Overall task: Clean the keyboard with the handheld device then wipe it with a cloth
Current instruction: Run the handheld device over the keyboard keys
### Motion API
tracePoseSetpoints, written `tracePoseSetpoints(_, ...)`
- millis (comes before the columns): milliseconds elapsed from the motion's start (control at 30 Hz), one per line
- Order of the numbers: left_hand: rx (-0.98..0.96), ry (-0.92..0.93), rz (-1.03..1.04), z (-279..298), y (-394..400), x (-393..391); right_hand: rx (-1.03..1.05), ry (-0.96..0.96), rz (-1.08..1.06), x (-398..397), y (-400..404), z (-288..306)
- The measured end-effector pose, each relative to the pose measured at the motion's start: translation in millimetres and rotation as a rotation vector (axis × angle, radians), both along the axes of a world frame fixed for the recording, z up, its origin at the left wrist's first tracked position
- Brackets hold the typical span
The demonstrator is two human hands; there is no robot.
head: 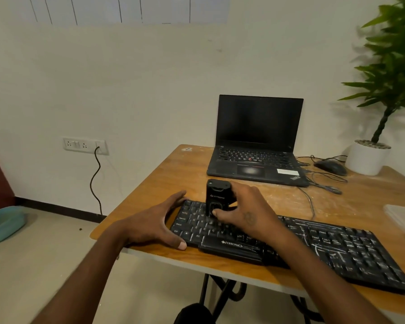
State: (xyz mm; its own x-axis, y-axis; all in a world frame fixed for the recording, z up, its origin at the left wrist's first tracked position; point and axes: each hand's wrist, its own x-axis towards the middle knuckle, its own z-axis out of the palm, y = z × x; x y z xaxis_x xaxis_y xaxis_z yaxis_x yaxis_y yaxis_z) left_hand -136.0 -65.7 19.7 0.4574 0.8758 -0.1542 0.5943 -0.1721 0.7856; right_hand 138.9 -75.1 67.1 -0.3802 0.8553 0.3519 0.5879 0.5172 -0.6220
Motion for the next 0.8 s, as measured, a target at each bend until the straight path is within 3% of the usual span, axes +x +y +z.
tracePoseSetpoints(233,0.013,-0.009,0.005,-1.6,0.4,-1.0,-0.023,0.008,-0.088,46.2,-8.3,0.3)
tracePoseSetpoints(567,-0.009,-0.027,0.017,0.0,-1.0,1.0,0.014,0.017,0.013,-1.8,19.4,-3.2)
tracePoseSetpoints(800,-0.003,-0.021,0.009,-0.3,-0.9,-0.8,-0.046,-0.031,-0.078,48.5,15.8,0.3)
